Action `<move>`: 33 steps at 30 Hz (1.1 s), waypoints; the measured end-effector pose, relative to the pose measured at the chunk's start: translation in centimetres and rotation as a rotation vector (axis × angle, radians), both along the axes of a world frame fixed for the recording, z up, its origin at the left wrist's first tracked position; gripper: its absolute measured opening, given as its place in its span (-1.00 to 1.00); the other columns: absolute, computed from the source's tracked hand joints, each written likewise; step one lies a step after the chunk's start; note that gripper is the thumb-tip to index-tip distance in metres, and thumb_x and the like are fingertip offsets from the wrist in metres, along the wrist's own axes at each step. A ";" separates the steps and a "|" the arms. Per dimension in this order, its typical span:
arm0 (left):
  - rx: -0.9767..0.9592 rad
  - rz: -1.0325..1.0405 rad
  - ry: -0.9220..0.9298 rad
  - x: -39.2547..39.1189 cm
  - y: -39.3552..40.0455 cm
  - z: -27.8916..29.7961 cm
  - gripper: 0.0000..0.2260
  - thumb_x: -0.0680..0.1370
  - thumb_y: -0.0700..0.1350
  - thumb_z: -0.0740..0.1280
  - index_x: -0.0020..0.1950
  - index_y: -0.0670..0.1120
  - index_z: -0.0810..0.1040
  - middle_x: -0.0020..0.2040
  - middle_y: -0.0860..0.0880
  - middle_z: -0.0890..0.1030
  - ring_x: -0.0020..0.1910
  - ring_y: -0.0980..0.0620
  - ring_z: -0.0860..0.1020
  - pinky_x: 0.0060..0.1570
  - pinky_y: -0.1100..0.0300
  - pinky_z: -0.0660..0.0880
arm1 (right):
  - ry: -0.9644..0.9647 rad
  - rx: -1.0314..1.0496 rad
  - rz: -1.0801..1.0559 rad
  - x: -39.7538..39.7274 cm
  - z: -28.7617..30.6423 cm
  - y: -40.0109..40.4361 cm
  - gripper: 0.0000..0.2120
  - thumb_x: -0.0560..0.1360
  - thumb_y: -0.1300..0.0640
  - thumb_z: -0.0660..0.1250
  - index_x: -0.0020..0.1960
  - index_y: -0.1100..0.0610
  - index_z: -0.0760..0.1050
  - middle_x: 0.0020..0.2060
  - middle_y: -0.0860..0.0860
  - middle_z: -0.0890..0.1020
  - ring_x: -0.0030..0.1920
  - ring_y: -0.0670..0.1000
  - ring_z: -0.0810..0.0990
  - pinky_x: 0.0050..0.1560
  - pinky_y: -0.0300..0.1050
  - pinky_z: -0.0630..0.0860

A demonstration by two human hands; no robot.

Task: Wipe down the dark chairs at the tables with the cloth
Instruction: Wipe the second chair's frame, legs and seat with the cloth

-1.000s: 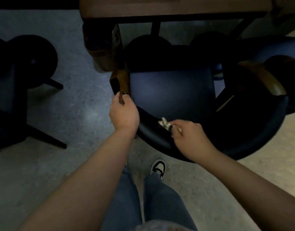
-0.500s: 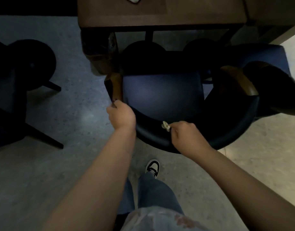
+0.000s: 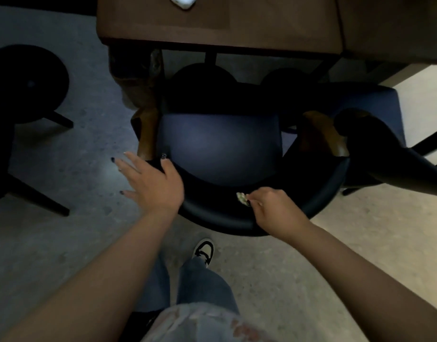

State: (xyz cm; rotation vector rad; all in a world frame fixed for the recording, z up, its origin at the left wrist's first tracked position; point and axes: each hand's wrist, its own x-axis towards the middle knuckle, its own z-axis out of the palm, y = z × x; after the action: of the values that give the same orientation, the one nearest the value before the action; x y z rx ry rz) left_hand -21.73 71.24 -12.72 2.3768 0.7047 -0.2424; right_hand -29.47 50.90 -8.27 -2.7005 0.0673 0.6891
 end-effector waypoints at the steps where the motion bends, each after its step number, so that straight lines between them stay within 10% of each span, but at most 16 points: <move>1: 0.043 -0.041 0.023 0.5 0.6 0.0 -0.32 0.64 0.12 0.09 0.58 -0.20 -0.13 0.58 -0.21 -0.20 0.57 -0.17 -0.07 0.48 -0.24 -0.08 | 0.015 -0.029 0.023 -0.1 0.1 -1.4 -0.76 0.53 0.23 0.18 0.05 0.20 0.60 0.02 0.15 0.61 0.03 0.21 0.58 0.05 0.06 0.51; 13: 0.342 -1.097 -0.026 5.4 2.4 0.5 -0.21 0.51 0.38 -0.23 0.60 -0.08 0.04 0.60 -0.15 -0.04 0.57 -0.08 -0.01 0.50 -0.08 -0.02 | 0.193 -0.463 0.378 5.7 -0.6 -13.4 -0.78 0.51 0.25 0.20 0.08 0.11 0.55 0.05 0.07 0.54 0.07 0.11 0.55 0.13 -0.11 0.41; 20: 0.447 -1.148 0.128 6.1 1.9 0.1 -0.14 0.41 0.44 -0.37 0.57 0.05 0.14 0.59 -0.03 0.11 0.49 0.02 0.26 0.51 0.10 0.01 | 0.479 -0.515 0.319 11.8 -7.0 -13.5 -0.84 0.54 0.25 0.19 0.07 0.23 0.49 0.09 0.18 0.54 0.06 0.19 0.56 0.07 0.03 0.53; 33: 0.442 -1.060 0.116 5.7 2.0 0.1 -0.37 0.52 0.32 -0.05 0.40 0.04 0.47 0.47 0.03 0.39 0.41 0.08 0.39 0.48 0.16 0.04 | 0.591 -0.357 0.412 12.6 -11.7 -11.4 -0.79 0.57 0.14 0.20 0.06 0.23 0.56 0.04 0.19 0.60 -0.15 0.10 0.51 -0.18 -0.16 0.38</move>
State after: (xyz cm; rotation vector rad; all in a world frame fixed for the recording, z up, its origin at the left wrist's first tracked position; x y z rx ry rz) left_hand -16.08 73.20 -12.67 2.9624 -0.5946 -0.7172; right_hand -16.82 39.54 -19.95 -2.7531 -0.2494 1.7292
